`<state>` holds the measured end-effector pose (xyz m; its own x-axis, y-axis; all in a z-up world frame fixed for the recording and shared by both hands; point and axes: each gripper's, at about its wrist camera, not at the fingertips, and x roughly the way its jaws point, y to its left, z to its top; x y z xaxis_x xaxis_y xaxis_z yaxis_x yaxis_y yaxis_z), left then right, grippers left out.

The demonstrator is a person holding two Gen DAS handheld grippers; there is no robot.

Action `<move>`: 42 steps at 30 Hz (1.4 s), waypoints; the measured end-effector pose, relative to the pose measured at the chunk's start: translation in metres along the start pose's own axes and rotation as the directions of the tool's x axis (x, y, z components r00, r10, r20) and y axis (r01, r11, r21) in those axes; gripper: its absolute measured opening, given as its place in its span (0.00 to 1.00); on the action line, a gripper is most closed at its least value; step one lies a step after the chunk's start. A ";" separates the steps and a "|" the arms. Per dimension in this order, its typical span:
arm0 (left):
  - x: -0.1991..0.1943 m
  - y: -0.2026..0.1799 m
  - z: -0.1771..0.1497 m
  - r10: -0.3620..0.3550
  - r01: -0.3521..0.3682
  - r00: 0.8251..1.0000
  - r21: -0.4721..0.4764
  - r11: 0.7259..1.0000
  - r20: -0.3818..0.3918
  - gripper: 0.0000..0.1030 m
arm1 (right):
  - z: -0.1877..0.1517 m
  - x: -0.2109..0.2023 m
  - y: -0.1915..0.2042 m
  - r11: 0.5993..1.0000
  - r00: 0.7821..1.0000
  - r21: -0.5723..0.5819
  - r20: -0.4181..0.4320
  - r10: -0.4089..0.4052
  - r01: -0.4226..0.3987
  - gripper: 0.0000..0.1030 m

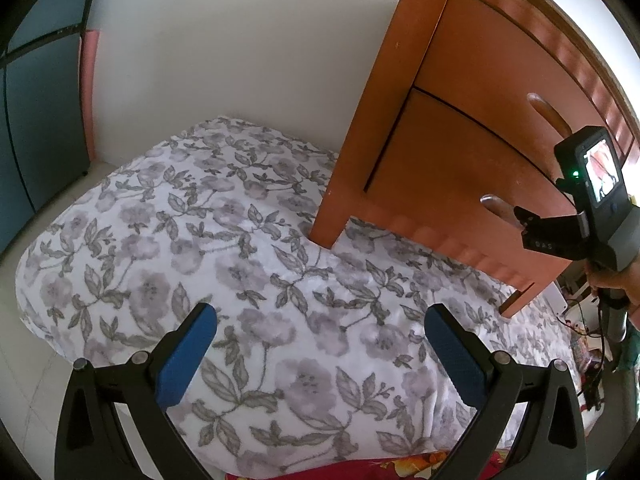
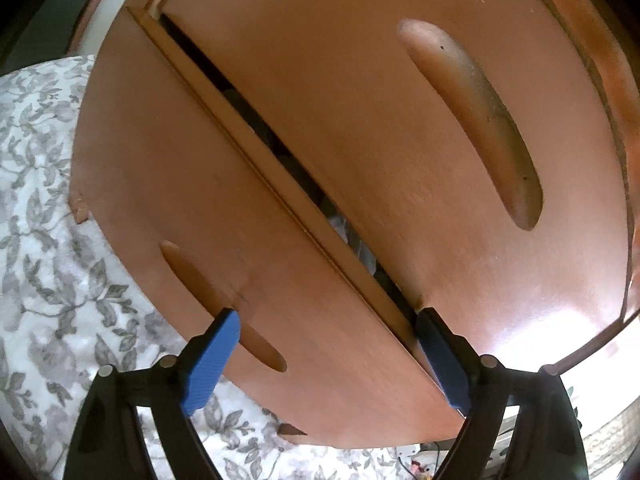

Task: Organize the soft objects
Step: 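Pull the lower drawer open with the right tool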

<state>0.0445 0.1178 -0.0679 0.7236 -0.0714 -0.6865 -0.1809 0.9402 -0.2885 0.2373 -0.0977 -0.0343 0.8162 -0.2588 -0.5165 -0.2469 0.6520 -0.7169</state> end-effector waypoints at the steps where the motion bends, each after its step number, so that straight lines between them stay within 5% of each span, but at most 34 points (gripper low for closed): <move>1: 0.000 0.000 0.000 -0.003 0.003 1.000 -0.003 1.000 -0.001 1.00 | 0.000 -0.002 -0.001 1.000 1.000 -0.001 -0.003 0.007 -0.007 0.88; 18: -0.014 -0.001 0.004 -0.020 0.020 0.999 0.001 1.000 0.034 1.00 | -0.005 -0.031 -0.010 0.992 0.992 -0.060 -0.061 0.110 -0.113 0.88; 33: -0.012 0.000 0.004 -0.014 0.014 1.000 0.000 1.000 0.026 1.00 | 0.004 -0.010 -0.007 0.976 0.978 -0.123 -0.129 0.162 -0.178 0.89; 39: -0.015 -0.002 0.002 -0.023 0.023 0.999 0.000 1.000 0.029 1.00 | 0.000 -0.039 -0.001 0.958 0.967 -0.150 -0.111 0.230 -0.245 0.90; 40: -0.017 -0.002 0.002 -0.025 0.024 0.999 0.002 1.000 0.030 1.00 | -0.002 -0.043 0.003 0.942 0.952 -0.156 -0.122 0.280 -0.297 0.83; 41: -0.018 -0.002 0.002 -0.026 0.026 0.999 0.003 1.000 0.031 1.00 | -0.005 -0.042 0.006 0.884 0.883 -0.100 -0.169 0.438 -0.458 0.74; 42: -0.019 -0.002 0.002 -0.028 0.028 0.999 0.005 1.000 0.032 1.00 | -0.009 -0.040 0.011 0.871 0.863 -0.067 -0.188 0.469 -0.488 0.64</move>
<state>0.0327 0.1180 -0.0527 0.7495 -0.0872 -0.6563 -0.1573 0.9395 -0.3044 0.1976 -0.0862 -0.0259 0.4906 -0.0514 -0.8699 -0.6478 0.6461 -0.4035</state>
